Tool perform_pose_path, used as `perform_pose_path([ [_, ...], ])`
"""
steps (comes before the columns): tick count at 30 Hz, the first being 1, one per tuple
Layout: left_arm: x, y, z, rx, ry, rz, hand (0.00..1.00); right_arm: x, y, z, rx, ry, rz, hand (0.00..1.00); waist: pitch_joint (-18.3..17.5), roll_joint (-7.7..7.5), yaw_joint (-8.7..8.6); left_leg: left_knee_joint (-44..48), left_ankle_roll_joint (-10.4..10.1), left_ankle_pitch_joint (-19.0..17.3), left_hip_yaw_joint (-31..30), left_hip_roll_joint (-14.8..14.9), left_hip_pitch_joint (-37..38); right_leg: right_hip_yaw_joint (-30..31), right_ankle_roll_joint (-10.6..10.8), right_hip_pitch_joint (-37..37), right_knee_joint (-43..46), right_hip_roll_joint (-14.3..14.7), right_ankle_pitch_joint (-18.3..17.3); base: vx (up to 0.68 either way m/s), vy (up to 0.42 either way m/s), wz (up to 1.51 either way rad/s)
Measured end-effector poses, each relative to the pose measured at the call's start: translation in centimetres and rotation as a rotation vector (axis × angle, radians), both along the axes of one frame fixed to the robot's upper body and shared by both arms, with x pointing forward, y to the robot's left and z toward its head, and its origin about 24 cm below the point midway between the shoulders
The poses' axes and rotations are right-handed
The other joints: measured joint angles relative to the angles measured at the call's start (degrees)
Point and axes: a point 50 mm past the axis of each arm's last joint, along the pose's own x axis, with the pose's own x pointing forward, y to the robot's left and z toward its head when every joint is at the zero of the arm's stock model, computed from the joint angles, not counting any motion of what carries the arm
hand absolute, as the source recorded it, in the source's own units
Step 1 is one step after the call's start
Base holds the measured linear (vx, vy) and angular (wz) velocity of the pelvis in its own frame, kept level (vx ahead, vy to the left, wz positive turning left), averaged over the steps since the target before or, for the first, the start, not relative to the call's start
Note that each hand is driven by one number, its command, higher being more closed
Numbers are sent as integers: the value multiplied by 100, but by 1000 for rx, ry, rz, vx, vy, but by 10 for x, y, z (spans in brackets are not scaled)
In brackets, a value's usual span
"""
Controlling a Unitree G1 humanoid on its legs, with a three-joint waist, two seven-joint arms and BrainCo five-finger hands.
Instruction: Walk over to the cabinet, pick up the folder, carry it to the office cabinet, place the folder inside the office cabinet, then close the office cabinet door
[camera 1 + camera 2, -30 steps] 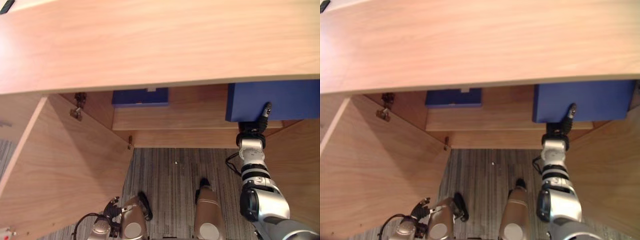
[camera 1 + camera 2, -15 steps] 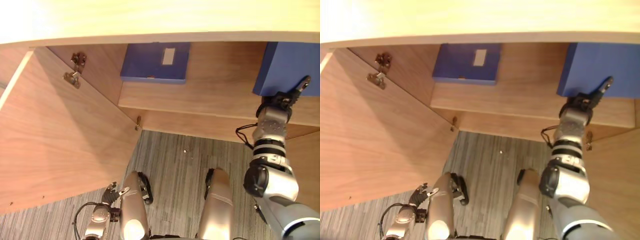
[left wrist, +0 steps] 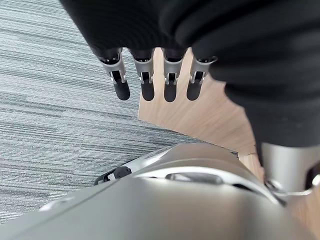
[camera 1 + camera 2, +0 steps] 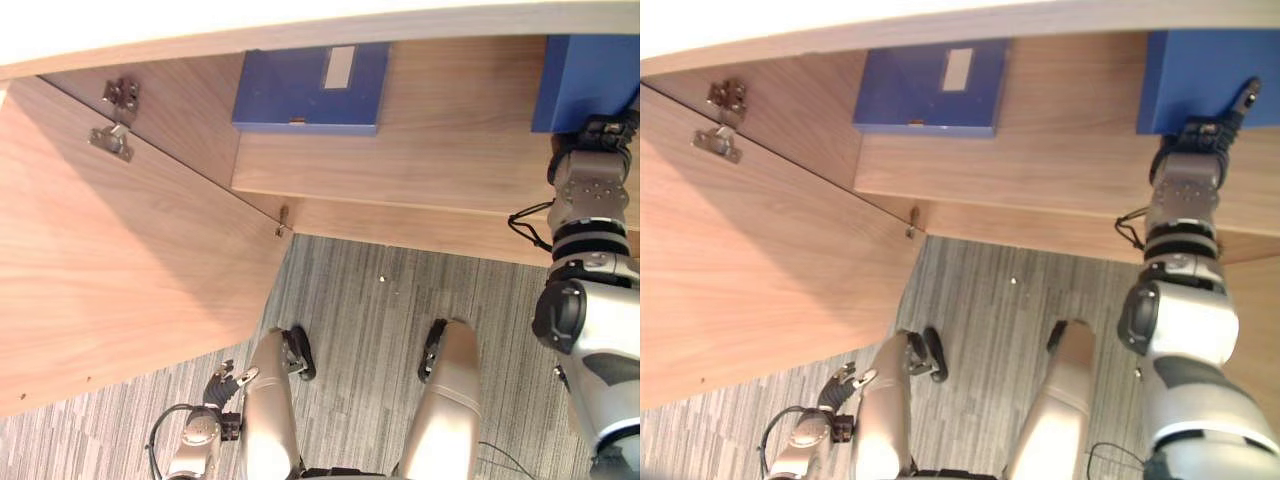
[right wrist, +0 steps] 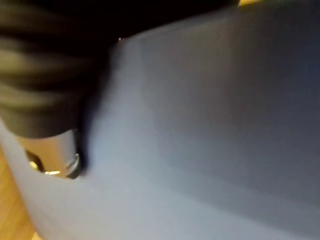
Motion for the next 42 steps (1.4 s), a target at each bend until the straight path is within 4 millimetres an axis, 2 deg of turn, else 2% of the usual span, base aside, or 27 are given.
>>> perform_pose_path([
  [3,2,-2,3,-4,-18,-4,0,-1,0,11,-45,-7,-2,0,72,20,28,33,-18,25,-41,-3,-64,-6,-35,-69,123,-18,-63,31,-57,7],
  [7,1,-3,4,-6,-24,-12,0,-3,-6,15,-109,6,-15,0,80,31,8,51,-4,26,-97,-62,-91,-12,-59,-77,242,-118,-160,32,-54,13],
  [11,0,-4,6,-6,-35,-27,0,-5,-12,16,-229,42,-21,0,96,66,7,53,9,49,-129,-62,-141,-63,-62,-80,257,-154,-163,30,-28,7],
  [15,-3,-6,7,-19,-37,-34,0,-4,-13,16,-422,104,18,0,98,71,30,55,-10,62,-115,-68,-139,-60,-62,-80,258,-174,-162,35,-17,2],
  [20,-2,-6,8,-22,-39,-56,0,-4,-17,2,-658,245,61,0,97,71,47,54,-10,68,-104,-71,-134,-56,-62,-75,256,-184,-162,13,-7,0],
  [23,-2,-7,9,-23,-39,-72,0,-6,-22,-10,-882,366,105,0,97,72,43,44,-22,87,-98,-71,-121,-59,-62,-60,250,-190,-162,0,0,0],
  [25,-1,-7,10,-6,-42,-106,0,-7,-24,-16,-1101,457,132,0,96,72,31,-4,-36,113,-85,-70,-58,-85,-64,7,212,-200,-161,0,0,0],
  [29,2,-11,13,-15,-57,-144,0,-14,-33,-38,-1302,574,204,0,85,77,-12,-362,40,266,7,-30,227,-285,-73,365,-26,-280,-154,38,-46,12],
  [31,5,-13,16,-16,-71,-173,0,-16,-35,-44,-1365,601,238,0,69,70,-60,-559,41,434,242,117,366,-370,-83,482,-128,-318,-141,54,-59,22],
  [34,8,-21,19,-28,-82,-198,0,-19,-36,-52,-1417,608,286,0,3,58,-86,-775,-39,605,296,135,420,-474,-97,558,-288,-312,-90,50,-23,6],
  [36,6,-22,17,-28,-70,-201,0,-19,-35,-55,-1482,621,331,0,-12,45,-69,-980,-38,650,408,131,580,-477,-154,633,-439,-291,-18,70,6,-11],
  [42,-5,-21,15,-16,-47,-224,0,-26,-36,-81,-1605,703,452,0,-172,-16,-52,-1320,-61,721,565,128,905,-571,-131,945,-765,-287,60,72,28,-3],
])
